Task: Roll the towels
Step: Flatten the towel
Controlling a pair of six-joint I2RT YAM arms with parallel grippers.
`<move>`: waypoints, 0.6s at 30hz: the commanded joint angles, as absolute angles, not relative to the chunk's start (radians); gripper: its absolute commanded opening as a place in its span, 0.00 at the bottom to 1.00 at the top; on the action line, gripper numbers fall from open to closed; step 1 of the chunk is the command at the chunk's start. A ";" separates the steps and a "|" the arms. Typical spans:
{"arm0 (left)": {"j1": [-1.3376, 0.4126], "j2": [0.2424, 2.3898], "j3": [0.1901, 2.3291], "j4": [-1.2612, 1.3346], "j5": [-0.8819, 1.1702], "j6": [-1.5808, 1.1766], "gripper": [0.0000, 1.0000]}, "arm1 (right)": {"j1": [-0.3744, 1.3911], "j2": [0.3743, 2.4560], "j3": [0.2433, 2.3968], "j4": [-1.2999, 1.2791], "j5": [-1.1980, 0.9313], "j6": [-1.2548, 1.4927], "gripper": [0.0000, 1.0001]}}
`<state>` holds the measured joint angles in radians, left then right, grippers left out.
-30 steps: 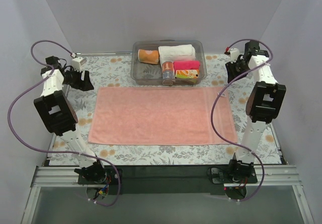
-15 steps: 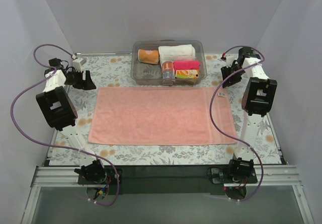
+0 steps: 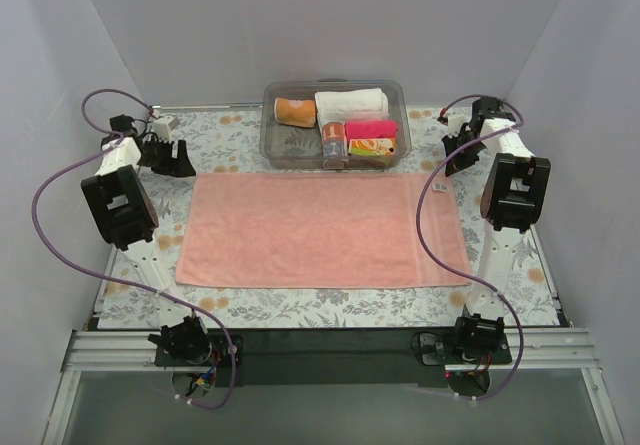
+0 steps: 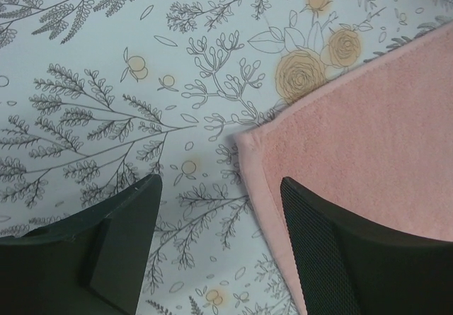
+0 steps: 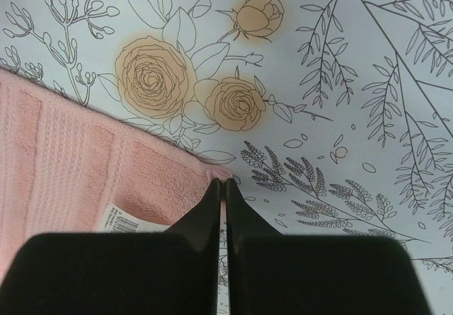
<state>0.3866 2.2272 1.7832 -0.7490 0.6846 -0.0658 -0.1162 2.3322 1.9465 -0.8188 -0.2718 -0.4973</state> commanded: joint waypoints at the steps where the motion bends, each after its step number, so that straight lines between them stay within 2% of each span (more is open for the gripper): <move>1: 0.361 2.244 1.836 -0.700 0.655 -0.084 0.63 | -0.103 2.329 1.902 -0.831 -0.291 -0.500 0.01; 8: 0.316 2.310 1.893 -0.692 0.618 -0.084 0.59 | -0.103 2.319 1.901 -0.833 -0.301 -0.505 0.01; 18: 0.308 2.332 1.896 -0.747 0.620 -0.048 0.43 | -0.103 2.307 1.904 -0.834 -0.299 -0.509 0.01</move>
